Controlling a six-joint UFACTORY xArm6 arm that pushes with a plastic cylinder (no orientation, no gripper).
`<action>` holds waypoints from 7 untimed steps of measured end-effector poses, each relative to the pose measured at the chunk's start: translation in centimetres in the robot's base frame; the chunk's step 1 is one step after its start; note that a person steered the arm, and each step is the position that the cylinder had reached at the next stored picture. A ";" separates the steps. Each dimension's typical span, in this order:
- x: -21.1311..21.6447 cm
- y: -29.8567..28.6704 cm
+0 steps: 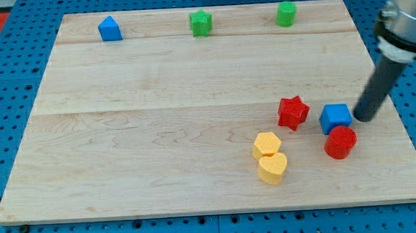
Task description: Move the red star down to the green star
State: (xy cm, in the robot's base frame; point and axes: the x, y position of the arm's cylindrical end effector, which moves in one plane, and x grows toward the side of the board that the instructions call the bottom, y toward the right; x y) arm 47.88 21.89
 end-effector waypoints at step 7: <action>-2.2 -23.9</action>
State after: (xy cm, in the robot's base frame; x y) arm 45.70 -2.04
